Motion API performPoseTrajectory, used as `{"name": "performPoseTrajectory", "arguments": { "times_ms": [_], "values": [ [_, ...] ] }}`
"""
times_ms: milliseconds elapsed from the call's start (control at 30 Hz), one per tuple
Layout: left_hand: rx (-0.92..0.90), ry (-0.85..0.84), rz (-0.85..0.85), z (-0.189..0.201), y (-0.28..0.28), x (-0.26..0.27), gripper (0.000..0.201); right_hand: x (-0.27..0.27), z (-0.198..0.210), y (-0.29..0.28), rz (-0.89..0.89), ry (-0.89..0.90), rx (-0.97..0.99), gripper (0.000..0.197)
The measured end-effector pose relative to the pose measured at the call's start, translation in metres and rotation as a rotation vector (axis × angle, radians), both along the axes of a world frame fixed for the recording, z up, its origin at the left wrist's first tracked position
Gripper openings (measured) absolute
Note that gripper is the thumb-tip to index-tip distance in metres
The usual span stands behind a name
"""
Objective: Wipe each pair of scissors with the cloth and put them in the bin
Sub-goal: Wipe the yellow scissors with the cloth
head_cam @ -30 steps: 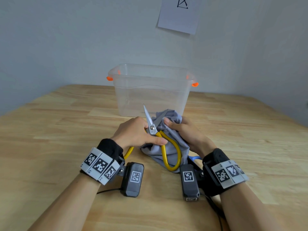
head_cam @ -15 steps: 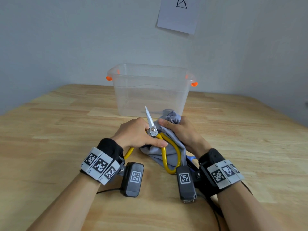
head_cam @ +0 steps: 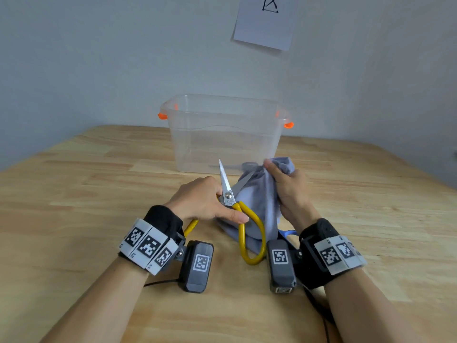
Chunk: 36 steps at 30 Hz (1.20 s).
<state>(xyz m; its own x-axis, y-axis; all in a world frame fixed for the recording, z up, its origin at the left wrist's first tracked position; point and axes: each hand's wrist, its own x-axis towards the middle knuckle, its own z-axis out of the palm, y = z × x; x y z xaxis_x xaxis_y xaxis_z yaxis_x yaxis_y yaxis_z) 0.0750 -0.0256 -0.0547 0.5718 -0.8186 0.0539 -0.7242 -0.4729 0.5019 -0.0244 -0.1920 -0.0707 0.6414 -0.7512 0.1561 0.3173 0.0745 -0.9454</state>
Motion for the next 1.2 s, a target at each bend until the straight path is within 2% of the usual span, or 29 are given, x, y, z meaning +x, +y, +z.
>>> {"name": "performPoseTrajectory", "arguments": {
  "times_ms": [67, 133, 200, 300, 367, 467, 533, 600, 800, 867, 933, 1000, 1100, 1200],
  "values": [
    [-0.041, 0.018, 0.035, -0.002, -0.001, 0.003, 0.095, -0.001, -0.001, -0.005, 0.005, -0.006, 0.037, 0.028],
    [-0.078, 0.047, 0.063, -0.002, -0.001, 0.005, 0.1, 0.001, -0.002, -0.005, 0.036, 0.046, 0.02, 0.023],
    [-0.101, 0.065, 0.082, -0.002, 0.0, 0.005, 0.1, 0.002, -0.001, 0.001, 0.096, 0.146, -0.059, 0.02],
    [-0.106, 0.074, 0.071, -0.001, 0.0, 0.005, 0.104, 0.003, -0.001, 0.004, 0.237, 0.176, -0.199, 0.024],
    [-0.108, 0.078, 0.069, -0.001, 0.0, 0.005, 0.108, 0.004, -0.001, 0.002, 0.223, 0.195, -0.151, 0.018],
    [-0.113, 0.087, 0.076, -0.001, 0.0, 0.006, 0.116, 0.008, -0.003, -0.001, 0.291, 0.152, 0.013, 0.03],
    [-0.109, 0.085, 0.063, -0.001, 0.0, 0.005, 0.113, 0.009, -0.003, -0.001, 0.326, 0.089, 0.057, 0.035],
    [-0.105, 0.078, 0.058, 0.0, 0.001, 0.005, 0.106, 0.008, -0.004, 0.001, 0.309, 0.103, 0.025, 0.041],
    [-0.112, 0.092, 0.06, -0.002, 0.0, 0.005, 0.092, 0.001, 0.0, 0.005, 0.356, 0.09, -0.116, 0.019],
    [-0.121, 0.079, 0.051, -0.003, -0.001, 0.005, 0.096, 0.001, -0.001, 0.007, 0.41, 0.125, -0.187, 0.02],
    [-0.125, 0.058, 0.038, -0.005, -0.002, 0.008, 0.112, -0.001, -0.001, 0.01, 0.46, 0.156, -0.249, 0.018],
    [-0.113, 0.036, 0.036, -0.006, -0.004, 0.009, 0.119, -0.002, 0.0, 0.012, 0.471, 0.163, -0.288, 0.02],
    [-0.104, 0.026, 0.023, -0.006, -0.004, 0.009, 0.119, -0.003, -0.001, 0.014, 0.467, 0.172, -0.346, 0.026],
    [-0.089, 0.026, -0.005, -0.005, -0.003, 0.007, 0.104, -0.002, -0.002, 0.013, 0.45, 0.201, -0.358, 0.024]
  ]
}}
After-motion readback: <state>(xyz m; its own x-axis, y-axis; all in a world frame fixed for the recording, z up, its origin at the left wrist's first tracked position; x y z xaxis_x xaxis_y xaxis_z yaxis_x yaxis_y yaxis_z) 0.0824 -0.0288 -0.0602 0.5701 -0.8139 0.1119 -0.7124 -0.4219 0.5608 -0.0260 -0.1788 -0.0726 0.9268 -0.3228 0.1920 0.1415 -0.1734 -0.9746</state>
